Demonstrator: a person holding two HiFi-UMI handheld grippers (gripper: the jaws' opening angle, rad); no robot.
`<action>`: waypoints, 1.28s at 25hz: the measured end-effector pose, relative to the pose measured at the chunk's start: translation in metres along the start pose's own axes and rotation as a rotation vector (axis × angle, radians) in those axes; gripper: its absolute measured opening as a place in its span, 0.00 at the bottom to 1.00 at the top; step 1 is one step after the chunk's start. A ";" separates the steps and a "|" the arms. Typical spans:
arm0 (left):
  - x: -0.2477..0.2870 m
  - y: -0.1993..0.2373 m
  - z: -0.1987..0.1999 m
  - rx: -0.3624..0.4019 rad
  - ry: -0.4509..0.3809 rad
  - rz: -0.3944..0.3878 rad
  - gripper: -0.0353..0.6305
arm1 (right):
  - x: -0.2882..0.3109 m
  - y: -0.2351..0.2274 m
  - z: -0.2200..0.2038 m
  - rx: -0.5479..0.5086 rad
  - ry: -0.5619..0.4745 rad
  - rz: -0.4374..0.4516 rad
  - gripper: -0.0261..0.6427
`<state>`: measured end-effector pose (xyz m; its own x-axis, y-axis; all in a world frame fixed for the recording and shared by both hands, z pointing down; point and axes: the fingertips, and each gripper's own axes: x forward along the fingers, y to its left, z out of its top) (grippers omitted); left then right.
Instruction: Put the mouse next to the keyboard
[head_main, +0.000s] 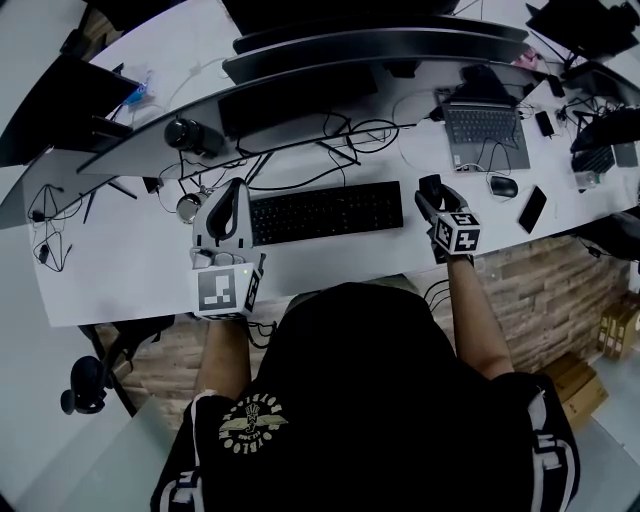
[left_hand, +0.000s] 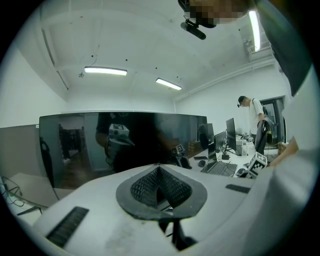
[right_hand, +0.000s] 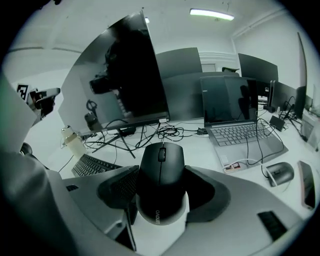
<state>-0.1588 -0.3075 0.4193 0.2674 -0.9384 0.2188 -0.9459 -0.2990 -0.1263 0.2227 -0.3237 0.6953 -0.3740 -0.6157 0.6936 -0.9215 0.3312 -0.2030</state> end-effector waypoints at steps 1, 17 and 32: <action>0.000 0.000 -0.001 -0.001 0.003 0.002 0.06 | 0.003 -0.001 -0.003 -0.001 0.011 -0.002 0.47; -0.008 0.013 -0.011 0.002 0.041 0.040 0.06 | 0.042 -0.004 -0.057 -0.003 0.167 -0.037 0.47; -0.019 0.024 -0.004 0.011 0.017 0.050 0.06 | 0.049 0.002 -0.067 -0.029 0.181 -0.032 0.48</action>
<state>-0.1878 -0.2962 0.4157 0.2162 -0.9493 0.2283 -0.9560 -0.2533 -0.1481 0.2096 -0.3049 0.7754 -0.3170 -0.4884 0.8130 -0.9283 0.3354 -0.1605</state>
